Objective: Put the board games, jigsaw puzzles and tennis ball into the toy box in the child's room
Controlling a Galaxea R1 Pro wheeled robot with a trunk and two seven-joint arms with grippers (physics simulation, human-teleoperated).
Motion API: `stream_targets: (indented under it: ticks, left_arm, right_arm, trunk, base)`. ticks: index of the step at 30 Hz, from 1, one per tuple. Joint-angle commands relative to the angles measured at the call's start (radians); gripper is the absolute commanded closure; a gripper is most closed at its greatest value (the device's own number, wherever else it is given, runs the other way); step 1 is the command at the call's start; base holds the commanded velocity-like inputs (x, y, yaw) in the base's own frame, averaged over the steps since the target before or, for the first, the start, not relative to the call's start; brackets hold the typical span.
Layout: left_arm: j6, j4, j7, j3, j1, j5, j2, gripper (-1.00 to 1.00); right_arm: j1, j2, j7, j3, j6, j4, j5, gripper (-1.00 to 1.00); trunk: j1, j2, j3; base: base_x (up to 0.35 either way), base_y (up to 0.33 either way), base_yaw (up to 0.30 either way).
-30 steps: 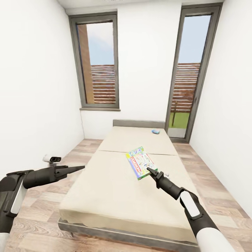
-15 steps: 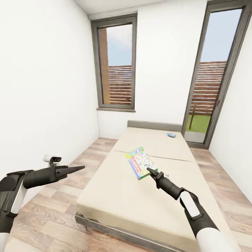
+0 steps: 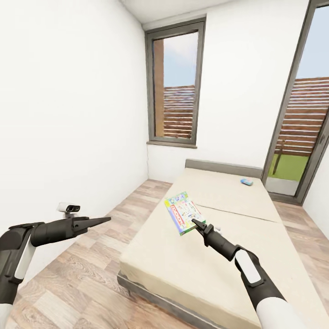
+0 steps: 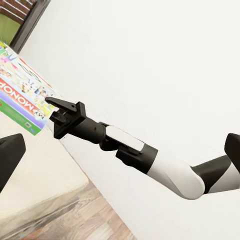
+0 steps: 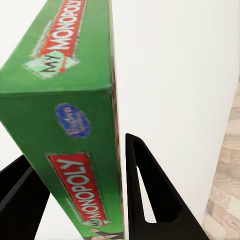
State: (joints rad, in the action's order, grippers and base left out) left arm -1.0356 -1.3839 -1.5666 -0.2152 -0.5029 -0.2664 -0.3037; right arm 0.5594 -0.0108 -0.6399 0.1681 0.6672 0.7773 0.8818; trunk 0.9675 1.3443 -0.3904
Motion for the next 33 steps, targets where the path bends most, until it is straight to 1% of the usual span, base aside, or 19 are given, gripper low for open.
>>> stream_targets:
  ticks: [1, 13, 19, 25, 33]
  left_arm:
    - [-0.011, 0.0, -0.004, 0.0, -0.001, 0.002, 0.0, -1.0]
    - [-0.011, 0.003, -0.004, 0.0, -0.001, 0.004, 0.0, -1.0]
    - [-0.011, 0.026, -0.004, 0.0, 0.0, 0.005, 0.0, -1.0]
    - [-0.011, 0.029, -0.004, 0.0, 0.0, 0.023, 0.0, -1.0]
    - [-0.011, 0.03, -0.004, 0.0, 0.0, 0.027, 0.0, -1.0]
  right_arm:
    - [0.001, 0.0, -0.001, 0.002, 0.008, 0.0, 0.006, 1.0]
    - [0.0, 0.0, 0.002, 0.002, 0.008, -0.001, 0.006, 1.0]
    - [0.001, 0.0, 0.004, 0.002, 0.008, -0.001, 0.006, 1.0]
    - [0.001, 0.0, 0.005, 0.002, 0.008, -0.001, 0.006, 1.0]
    - [0.001, 0.0, 0.003, 0.002, 0.008, -0.002, 0.006, 1.0]
  trunk:
    - [-0.004, -0.007, 0.002]
    - [-0.05, -0.091, 0.04]
    - [-0.073, -0.133, 0.058]
    - [-0.096, -0.175, 0.077]
    - [-0.127, -0.231, 0.102]
  base:
    - [0.0, 0.0, 0.291]
    - [0.0, 0.0, 0.291]
    - [0.0, 0.0, 0.291]
    - [0.0, 0.0, 0.291]
    - [0.0, 0.0, 0.291]
